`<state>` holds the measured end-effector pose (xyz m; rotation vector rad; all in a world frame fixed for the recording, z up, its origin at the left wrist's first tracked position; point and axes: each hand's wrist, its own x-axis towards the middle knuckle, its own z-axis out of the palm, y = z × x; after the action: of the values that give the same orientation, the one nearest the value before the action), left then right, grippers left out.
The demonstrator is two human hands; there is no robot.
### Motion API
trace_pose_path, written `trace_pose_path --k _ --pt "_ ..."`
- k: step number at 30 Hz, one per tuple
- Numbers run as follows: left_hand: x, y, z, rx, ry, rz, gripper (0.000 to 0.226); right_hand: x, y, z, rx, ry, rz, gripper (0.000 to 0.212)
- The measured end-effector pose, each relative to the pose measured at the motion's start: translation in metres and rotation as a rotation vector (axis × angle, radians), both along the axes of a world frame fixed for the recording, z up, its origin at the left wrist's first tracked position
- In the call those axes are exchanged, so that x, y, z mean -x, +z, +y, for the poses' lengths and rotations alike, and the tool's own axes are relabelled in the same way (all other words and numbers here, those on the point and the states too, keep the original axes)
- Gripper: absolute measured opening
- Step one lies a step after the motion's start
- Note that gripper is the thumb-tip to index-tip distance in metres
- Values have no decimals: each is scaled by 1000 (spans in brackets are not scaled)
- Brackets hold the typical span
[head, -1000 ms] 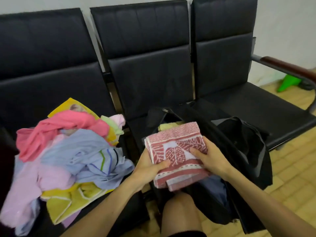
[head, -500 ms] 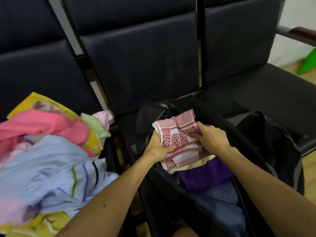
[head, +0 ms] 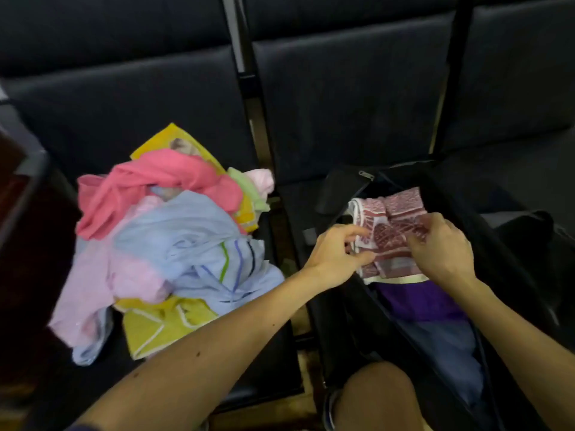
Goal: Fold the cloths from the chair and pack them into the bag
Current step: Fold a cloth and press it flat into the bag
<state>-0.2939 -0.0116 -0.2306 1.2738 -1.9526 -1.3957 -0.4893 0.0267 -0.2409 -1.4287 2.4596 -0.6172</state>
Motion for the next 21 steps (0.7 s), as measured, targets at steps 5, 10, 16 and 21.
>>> trace_pose_path --k 5,10,16,21 --pt "-112 12 42 9 224 183 17 -115 22 22 202 235 -146 20" --pt "-227 1 44 71 542 40 23 -224 16 16 129 448 -306 13" --pt "-277 5 8 352 612 -185 4 -298 16 -30 106 512 -283 17" --pt "-273 2 -27 376 592 -214 13 -330 15 -59 43 508 -181 36"
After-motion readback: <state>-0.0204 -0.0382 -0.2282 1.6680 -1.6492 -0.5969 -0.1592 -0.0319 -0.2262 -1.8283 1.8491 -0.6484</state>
